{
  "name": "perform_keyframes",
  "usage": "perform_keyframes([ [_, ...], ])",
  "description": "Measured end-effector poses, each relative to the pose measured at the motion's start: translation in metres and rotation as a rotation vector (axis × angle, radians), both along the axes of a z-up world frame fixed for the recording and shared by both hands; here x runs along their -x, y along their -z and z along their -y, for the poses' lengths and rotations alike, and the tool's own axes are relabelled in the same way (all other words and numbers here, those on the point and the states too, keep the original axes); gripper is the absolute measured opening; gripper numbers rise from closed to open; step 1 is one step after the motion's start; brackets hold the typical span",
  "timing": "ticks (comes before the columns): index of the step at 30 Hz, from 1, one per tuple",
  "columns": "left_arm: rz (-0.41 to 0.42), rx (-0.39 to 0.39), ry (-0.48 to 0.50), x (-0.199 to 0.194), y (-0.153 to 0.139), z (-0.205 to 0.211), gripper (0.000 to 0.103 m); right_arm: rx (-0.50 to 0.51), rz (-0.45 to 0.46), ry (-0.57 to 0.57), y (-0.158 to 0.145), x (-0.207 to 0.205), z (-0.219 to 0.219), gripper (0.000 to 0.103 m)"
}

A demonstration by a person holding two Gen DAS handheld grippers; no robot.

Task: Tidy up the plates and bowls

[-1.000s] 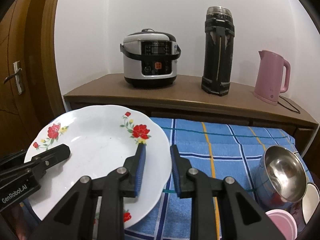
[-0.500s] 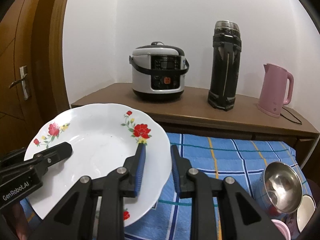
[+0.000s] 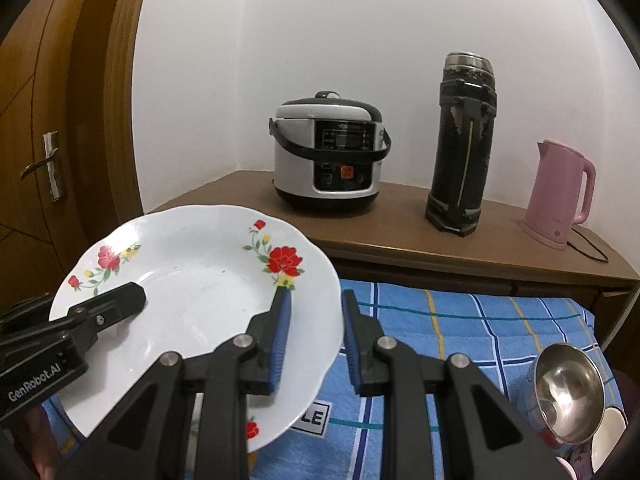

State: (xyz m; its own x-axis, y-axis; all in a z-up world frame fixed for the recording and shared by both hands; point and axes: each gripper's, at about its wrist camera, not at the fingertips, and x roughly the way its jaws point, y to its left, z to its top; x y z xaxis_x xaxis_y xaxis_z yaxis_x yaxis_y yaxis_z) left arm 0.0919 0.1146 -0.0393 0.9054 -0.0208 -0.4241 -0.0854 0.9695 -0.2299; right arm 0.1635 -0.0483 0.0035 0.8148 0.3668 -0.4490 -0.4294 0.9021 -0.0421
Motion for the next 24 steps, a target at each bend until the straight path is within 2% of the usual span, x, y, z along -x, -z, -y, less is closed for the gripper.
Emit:
perform_keyframes([
  [12, 0.018, 0.001, -0.043, 0.001, -0.012, -0.030, 0.031, 0.014, 0.020, -0.058, -0.014, -0.006, -0.035, 0.025],
  [24, 0.018, 0.010, -0.087, 0.005, 0.002, -0.058, 0.031, 0.047, 0.010, -0.104, -0.006, -0.011, -0.070, 0.025],
])
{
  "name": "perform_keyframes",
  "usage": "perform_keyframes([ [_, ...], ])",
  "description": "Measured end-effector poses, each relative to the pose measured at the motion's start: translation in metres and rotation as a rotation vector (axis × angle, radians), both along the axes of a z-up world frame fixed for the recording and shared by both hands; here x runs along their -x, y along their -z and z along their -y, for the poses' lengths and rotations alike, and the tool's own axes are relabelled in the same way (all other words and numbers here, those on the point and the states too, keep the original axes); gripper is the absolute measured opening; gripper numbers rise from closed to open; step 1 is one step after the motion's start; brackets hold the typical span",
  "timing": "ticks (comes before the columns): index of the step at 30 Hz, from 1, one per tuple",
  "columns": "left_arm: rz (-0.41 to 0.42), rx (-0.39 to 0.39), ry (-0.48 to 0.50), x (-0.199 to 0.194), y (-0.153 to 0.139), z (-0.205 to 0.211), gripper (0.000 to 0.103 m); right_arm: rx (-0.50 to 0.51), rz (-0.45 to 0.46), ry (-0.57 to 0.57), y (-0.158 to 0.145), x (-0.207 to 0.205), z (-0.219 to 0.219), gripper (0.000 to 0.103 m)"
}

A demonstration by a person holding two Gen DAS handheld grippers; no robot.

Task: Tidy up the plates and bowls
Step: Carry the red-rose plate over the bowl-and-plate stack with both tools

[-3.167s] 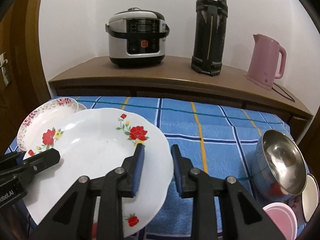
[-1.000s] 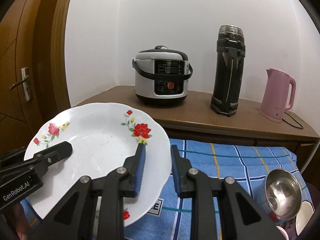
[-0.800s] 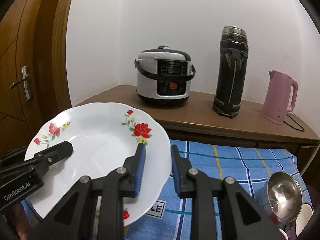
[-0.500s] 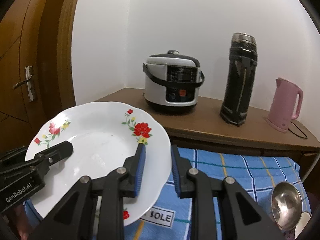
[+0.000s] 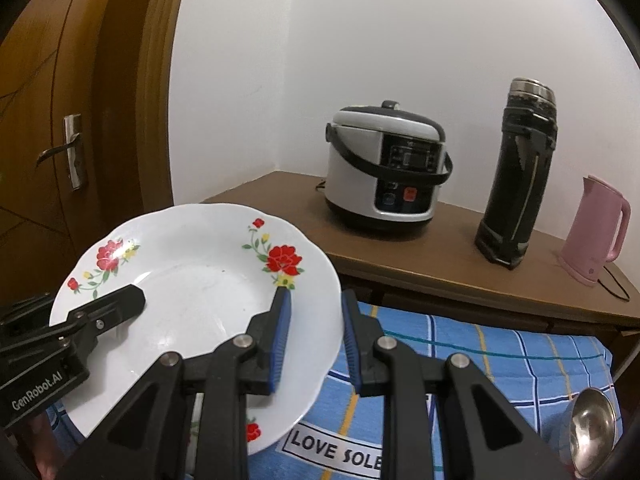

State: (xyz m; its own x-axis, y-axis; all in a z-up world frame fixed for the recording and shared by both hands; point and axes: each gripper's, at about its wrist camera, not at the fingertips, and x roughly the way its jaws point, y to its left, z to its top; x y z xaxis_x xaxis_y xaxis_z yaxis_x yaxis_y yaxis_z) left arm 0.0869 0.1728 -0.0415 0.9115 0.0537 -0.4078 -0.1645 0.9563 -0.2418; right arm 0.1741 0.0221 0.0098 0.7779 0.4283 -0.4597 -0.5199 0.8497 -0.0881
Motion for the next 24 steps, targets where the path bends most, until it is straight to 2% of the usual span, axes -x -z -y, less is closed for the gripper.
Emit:
perform_keyframes([
  [13, 0.009, -0.008, -0.006, -0.004, 0.017, -0.013, 0.031, 0.050, 0.007, 0.003, 0.013, -0.005, -0.018, 0.025],
  [24, -0.014, 0.021, 0.004, -0.013, 0.028, -0.017, 0.032, 0.033, -0.005, 0.019, 0.021, -0.012, -0.016, 0.025],
])
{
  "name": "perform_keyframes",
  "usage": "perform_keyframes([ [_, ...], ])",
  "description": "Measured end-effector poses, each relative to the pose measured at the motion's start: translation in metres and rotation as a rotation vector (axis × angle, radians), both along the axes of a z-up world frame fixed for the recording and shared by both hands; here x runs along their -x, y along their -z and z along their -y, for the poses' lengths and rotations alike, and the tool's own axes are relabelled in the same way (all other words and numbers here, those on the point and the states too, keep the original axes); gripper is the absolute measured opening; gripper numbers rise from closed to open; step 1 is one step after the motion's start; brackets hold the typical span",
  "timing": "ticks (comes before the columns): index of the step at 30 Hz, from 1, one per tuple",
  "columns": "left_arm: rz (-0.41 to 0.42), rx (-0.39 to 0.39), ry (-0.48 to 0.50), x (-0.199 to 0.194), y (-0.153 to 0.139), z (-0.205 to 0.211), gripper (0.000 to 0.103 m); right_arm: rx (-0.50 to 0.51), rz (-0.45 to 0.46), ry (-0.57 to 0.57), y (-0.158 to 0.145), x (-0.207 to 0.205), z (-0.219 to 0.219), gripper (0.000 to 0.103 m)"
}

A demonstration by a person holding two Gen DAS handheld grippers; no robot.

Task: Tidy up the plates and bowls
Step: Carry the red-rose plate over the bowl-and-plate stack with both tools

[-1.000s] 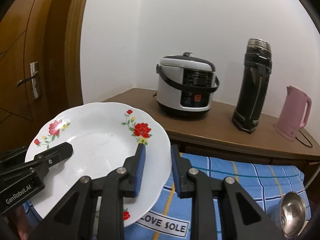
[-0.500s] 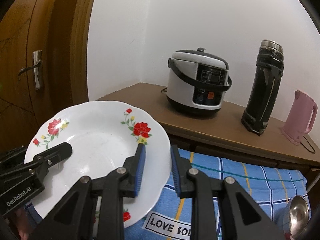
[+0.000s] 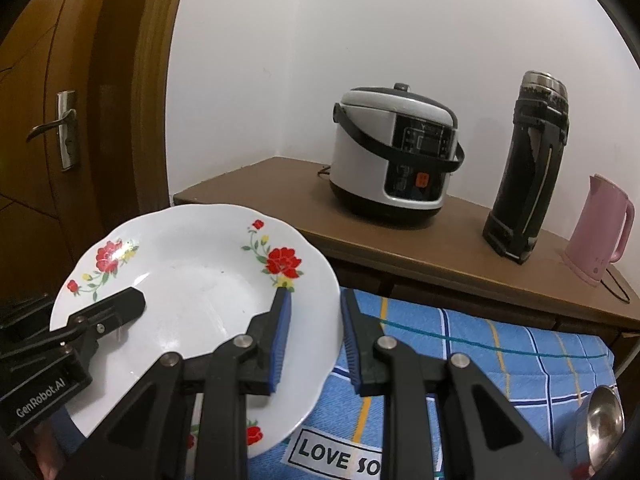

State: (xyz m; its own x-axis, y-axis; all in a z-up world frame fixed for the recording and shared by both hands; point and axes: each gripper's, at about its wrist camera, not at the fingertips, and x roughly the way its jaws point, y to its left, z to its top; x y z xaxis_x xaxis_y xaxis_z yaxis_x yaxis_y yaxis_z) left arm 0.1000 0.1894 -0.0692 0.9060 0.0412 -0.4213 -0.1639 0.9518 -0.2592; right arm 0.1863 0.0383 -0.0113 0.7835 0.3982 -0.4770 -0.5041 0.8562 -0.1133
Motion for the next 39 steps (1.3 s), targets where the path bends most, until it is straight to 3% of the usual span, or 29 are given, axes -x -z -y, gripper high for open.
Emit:
perform_keyframes([
  [18, -0.033, -0.051, -0.049, -0.008, 0.007, 0.001, 0.033, -0.063, -0.002, -0.056, 0.020, -0.008, 0.001, 0.025],
  [25, -0.058, -0.030, -0.041, -0.012, 0.010, -0.002, 0.033, -0.093, -0.038, -0.074, 0.020, -0.013, 0.004, 0.025],
  [39, -0.119, 0.015, -0.041, -0.019, 0.014, -0.007, 0.033, -0.047, -0.056, -0.079, 0.029, -0.019, -0.005, 0.025],
])
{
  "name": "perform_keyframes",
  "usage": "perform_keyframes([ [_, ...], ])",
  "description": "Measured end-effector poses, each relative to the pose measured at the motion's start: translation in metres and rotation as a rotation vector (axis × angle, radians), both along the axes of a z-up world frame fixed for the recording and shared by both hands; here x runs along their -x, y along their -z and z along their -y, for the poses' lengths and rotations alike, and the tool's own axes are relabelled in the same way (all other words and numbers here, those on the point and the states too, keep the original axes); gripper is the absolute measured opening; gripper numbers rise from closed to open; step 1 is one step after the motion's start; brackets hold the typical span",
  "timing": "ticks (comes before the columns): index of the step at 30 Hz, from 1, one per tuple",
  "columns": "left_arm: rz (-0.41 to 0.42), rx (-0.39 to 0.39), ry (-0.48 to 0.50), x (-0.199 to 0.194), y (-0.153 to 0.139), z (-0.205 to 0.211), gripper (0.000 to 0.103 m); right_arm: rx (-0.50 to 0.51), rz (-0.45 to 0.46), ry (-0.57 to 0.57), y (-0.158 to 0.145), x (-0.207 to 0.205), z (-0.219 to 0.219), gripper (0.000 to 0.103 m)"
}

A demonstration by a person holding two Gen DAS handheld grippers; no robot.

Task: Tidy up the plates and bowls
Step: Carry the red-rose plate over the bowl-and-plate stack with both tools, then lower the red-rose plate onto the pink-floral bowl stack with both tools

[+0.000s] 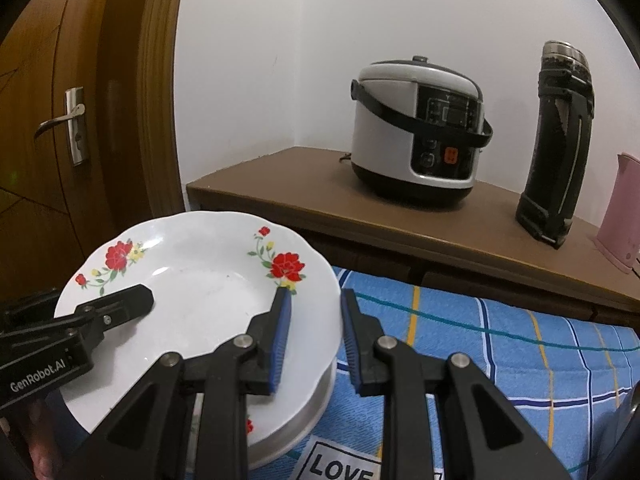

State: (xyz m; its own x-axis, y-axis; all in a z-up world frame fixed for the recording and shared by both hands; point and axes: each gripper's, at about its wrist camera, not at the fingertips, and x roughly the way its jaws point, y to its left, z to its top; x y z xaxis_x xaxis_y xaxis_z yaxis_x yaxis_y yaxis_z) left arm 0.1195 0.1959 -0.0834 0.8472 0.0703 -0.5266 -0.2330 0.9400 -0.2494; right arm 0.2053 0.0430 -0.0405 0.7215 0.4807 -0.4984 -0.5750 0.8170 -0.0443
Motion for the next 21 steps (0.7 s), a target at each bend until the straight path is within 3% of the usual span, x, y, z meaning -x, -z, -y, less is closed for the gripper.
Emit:
perform_keyframes([
  [21, -0.055, 0.067, 0.004, -0.0087, 0.0078, -0.0099, 0.033, 0.034, -0.044, -0.010, 0.0061, -0.0094, -0.0059, 0.025],
])
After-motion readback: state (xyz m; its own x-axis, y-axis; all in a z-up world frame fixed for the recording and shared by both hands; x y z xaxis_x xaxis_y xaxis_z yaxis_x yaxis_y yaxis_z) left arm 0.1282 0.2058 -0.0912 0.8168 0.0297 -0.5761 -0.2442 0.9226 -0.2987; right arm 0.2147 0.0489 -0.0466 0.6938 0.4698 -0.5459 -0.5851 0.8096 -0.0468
